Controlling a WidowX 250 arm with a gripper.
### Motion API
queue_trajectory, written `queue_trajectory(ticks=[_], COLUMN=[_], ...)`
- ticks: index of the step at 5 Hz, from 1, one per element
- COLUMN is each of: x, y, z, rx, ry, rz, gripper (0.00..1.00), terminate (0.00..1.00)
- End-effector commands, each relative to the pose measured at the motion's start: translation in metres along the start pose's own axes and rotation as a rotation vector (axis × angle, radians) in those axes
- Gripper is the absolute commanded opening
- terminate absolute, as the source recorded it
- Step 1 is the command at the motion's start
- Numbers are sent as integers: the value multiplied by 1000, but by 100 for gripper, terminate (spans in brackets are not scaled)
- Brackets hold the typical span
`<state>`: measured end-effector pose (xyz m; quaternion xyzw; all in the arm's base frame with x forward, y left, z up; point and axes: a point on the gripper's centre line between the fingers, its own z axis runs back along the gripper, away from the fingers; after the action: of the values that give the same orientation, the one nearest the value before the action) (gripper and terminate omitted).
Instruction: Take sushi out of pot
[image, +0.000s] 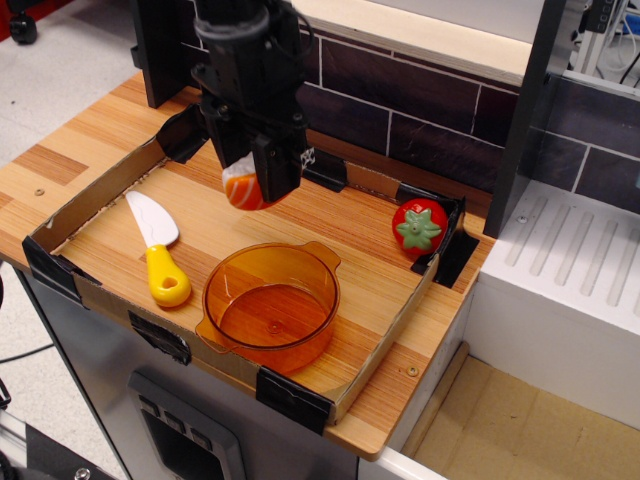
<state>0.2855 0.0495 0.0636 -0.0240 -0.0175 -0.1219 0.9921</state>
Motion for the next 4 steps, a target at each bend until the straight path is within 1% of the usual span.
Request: queue_trajectory(ticks=[1, 2, 3, 4], x=[13, 17, 20, 21], y=[42, 49, 56, 63], z=[-21, -32, -37, -39], rx=[83, 112, 122, 129], ry=[4, 6, 13, 2], rz=[75, 86, 101, 109], gripper=[0, 0, 0, 0], terminate=[0, 0, 0, 0])
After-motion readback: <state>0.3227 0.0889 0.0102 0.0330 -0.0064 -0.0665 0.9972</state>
